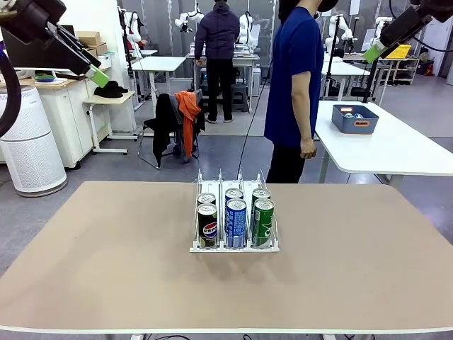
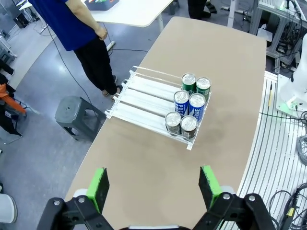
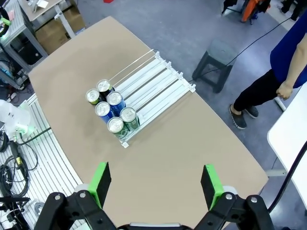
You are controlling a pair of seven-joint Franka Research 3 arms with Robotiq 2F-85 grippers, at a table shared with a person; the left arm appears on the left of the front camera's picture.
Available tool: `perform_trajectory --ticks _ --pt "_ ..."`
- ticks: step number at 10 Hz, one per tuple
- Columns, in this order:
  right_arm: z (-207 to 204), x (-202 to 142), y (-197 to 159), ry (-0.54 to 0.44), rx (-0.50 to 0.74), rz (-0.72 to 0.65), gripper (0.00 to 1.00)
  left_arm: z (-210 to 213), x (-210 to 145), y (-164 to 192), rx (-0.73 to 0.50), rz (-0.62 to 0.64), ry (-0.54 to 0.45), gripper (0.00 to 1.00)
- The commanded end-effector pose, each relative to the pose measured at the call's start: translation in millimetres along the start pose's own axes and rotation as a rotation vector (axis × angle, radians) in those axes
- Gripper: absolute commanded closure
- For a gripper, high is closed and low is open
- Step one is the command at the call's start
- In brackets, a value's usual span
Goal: Fill the beverage cans into the dispenser.
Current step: Pick up the Pepsi coke handed by the human.
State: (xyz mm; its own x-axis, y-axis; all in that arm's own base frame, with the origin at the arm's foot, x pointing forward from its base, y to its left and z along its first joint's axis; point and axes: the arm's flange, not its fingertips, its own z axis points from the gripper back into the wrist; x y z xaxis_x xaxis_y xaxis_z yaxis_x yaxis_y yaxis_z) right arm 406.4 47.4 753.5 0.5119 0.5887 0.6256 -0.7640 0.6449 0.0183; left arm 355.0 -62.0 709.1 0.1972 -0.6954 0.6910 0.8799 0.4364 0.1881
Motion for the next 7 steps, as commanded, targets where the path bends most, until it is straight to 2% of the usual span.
perform_trajectory --ticks 1,4,7 --pt "11.1 1.8 -5.2 -0.021 0.031 0.008 0.0 7.9 3.4 0.4 -0.041 0.004 -0.029 0.0" --pt "20.3 3.5 -6.0 -0.035 0.036 0.01 0.0 17.3 10.7 3.4 -0.003 0.001 -0.053 0.0" --pt "19.4 4.4 -1.6 -0.029 0.007 -0.005 0.0 16.3 11.2 -0.2 -0.002 -0.01 -0.023 0.0"
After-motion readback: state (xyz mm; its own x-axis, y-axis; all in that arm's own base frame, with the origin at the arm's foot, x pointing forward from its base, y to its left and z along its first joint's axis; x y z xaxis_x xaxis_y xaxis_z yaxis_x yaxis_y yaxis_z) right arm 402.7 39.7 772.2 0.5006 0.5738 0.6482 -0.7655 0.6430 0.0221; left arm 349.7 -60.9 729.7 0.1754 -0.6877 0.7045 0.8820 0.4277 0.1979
